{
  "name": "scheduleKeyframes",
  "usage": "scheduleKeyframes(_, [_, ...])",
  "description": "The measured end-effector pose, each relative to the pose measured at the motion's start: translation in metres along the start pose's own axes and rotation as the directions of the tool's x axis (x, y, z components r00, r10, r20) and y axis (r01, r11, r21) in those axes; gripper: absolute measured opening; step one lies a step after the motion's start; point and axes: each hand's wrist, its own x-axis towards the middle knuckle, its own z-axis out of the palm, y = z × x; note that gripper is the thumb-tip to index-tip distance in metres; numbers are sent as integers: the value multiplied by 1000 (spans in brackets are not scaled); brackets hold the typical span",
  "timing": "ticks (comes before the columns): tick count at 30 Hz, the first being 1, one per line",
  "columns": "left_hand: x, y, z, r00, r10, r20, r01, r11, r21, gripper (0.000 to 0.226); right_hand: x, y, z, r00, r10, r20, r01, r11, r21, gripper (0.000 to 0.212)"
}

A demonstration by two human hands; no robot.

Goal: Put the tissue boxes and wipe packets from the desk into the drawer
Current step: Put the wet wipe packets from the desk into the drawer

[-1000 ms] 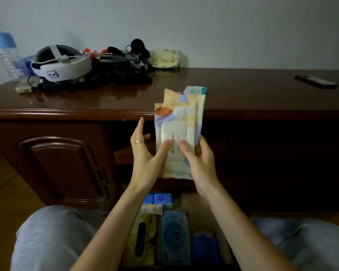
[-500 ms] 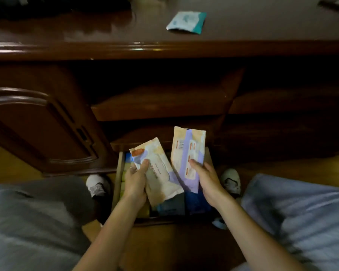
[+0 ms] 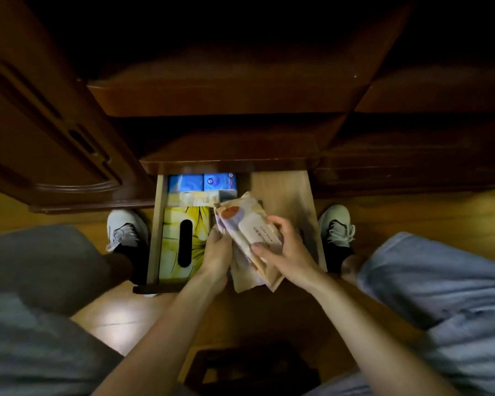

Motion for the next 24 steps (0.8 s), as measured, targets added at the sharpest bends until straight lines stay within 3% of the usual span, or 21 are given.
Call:
scheduleKeyframes(2, [-1, 3, 3, 1000, 20, -20, -20, 1000, 16, 27, 8, 6, -5, 997, 57, -47, -53, 996, 73, 70])
scheduleKeyframes(4, [1, 5, 0, 992, 44, -116, -42, 999, 16, 24, 25, 14, -15, 966, 95, -239, -78, 994, 79, 72])
scheduleKeyframes(6, [7, 7, -10, 971, 56, -232, -59, 998, -8, 26, 44, 20, -29, 901, 145, -409, -144, 989, 34, 68])
scheduleKeyframes(8, [12, 6, -21, 953, 38, -302, -38, 999, 4, 26, 61, 28, -38, 871, 201, -449, -249, 967, -50, 65])
scheduleKeyframes(12, [18, 2, -38, 920, -59, -386, 31, 996, -78, 23, 77, 41, -35, 881, 257, -398, -348, 921, -176, 71])
scheduleKeyframes(14, [21, 5, -45, 911, -74, -407, 26, 992, -122, 33, 82, 44, -30, 894, 253, -369, -332, 928, -167, 72])
scheduleKeyframes(18, [23, 10, -55, 917, -62, -395, -15, 982, -189, 38, 89, 45, -2, 925, 339, -169, -352, 935, -52, 64])
scheduleKeyframes(22, [20, 10, -63, 913, -33, -407, -58, 976, -209, 16, 105, 39, 35, 932, 361, -24, -361, 932, -22, 62])
scheduleKeyframes(24, [22, 8, -68, 902, -20, -431, -74, 977, -199, 7, 109, 41, 51, 929, 370, 8, -368, 925, -91, 65])
